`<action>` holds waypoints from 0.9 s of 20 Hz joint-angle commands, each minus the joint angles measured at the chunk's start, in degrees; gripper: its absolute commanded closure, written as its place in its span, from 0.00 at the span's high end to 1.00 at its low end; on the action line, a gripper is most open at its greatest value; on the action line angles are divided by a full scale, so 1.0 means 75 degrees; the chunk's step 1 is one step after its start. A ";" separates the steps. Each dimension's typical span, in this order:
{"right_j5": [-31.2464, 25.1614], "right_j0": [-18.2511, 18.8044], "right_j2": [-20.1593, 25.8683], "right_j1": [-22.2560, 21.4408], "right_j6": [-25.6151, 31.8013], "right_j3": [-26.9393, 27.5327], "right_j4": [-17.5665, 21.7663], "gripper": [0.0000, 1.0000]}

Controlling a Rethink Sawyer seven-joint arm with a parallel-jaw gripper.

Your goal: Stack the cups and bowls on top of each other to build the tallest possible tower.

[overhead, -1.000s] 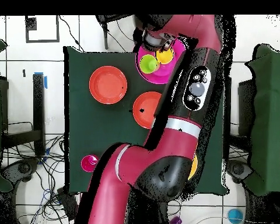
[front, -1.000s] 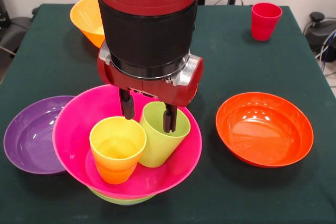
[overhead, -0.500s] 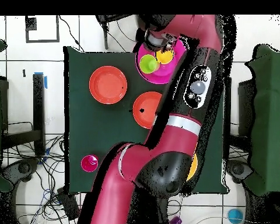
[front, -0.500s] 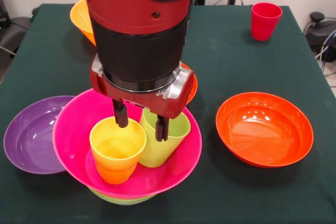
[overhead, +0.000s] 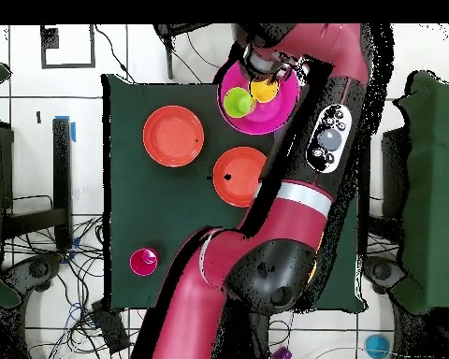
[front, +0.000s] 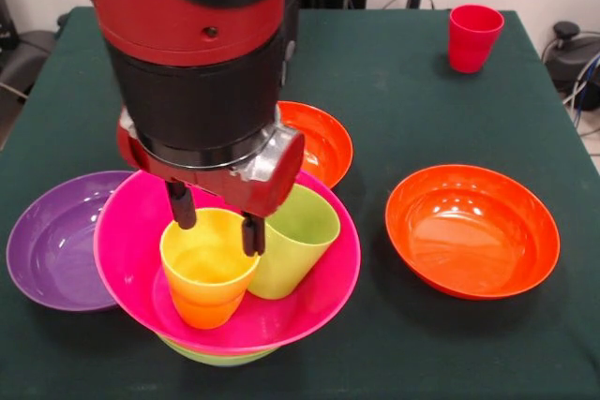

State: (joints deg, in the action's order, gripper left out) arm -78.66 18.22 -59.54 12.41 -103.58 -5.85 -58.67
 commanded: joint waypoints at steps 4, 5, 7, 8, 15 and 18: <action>0.0322 0.0170 -0.0348 0.0063 0.0050 0.0086 -0.0315 1.00; 0.0327 0.0194 -0.0409 0.0076 0.0064 0.0104 -0.0373 1.00; 0.0336 0.0193 -0.0425 0.0076 0.0077 0.0088 -0.0389 1.00; 0.0339 0.0192 -0.0428 0.0076 0.0084 0.0078 -0.0393 1.00; 0.0455 0.0186 -0.0472 0.0131 0.0112 0.0025 -0.0449 1.00; 0.0445 0.0254 -0.0665 0.0166 0.0111 0.0104 -0.0624 1.00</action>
State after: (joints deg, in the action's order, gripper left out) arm -78.66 19.42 -64.07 12.43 -103.58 -5.83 -62.80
